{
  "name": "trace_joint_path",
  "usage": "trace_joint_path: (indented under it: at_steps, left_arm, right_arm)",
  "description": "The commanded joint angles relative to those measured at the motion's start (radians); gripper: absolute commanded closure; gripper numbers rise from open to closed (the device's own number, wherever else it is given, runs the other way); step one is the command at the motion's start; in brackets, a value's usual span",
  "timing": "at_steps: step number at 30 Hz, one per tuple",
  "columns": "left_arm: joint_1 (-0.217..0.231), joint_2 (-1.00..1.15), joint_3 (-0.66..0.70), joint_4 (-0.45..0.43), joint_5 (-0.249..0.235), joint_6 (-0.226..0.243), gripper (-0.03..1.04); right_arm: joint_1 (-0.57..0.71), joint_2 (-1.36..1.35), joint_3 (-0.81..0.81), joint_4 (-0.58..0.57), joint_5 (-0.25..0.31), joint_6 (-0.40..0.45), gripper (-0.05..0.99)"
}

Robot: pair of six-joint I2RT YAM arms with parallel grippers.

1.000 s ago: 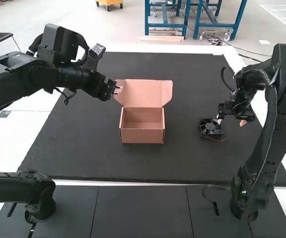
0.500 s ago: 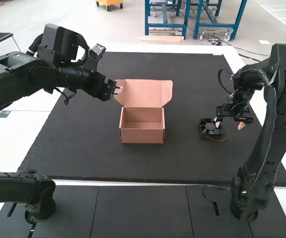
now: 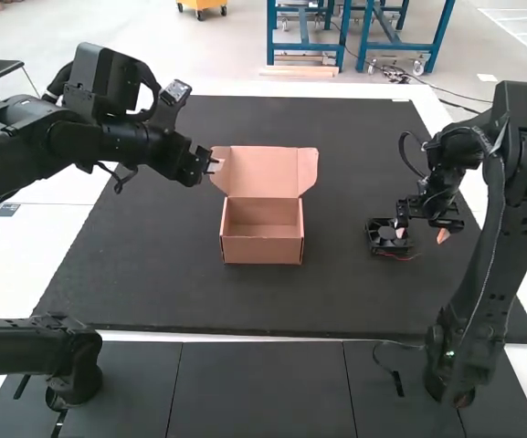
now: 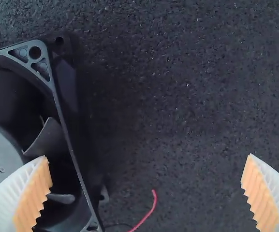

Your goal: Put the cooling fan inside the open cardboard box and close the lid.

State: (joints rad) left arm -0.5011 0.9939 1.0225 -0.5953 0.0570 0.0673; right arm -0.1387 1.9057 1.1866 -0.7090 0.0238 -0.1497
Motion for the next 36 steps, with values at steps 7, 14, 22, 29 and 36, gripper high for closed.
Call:
trace_joint_path:
  at_steps: [7, 14, 22, 29, 36]
  left_arm:
    - [0.009, -0.021, 0.053, 0.002, 0.017, 0.008, 0.05]
    - [0.009, -0.021, 0.047, -0.001, 0.017, 0.009, 0.05]
    - [0.009, -0.026, 0.014, -0.012, 0.017, 0.009, 0.05]
    - [0.009, -0.041, -0.052, -0.008, 0.015, 0.009, 0.05]
    - [0.009, -0.055, -0.098, -0.011, 0.015, 0.008, 0.05]
  right_arm:
    - [0.004, 0.047, 0.008, -0.003, -0.019, 0.024, 0.28]
    - [0.005, 0.047, 0.010, -0.001, -0.120, 0.024, 0.92]
    - [0.001, 0.036, 0.042, -0.021, -0.140, 0.099, 0.96]
    - [0.008, -0.151, 0.034, -0.093, -0.193, 0.191, 0.96]
    - [0.019, -0.370, -0.015, -0.173, -0.257, 0.233, 0.96]
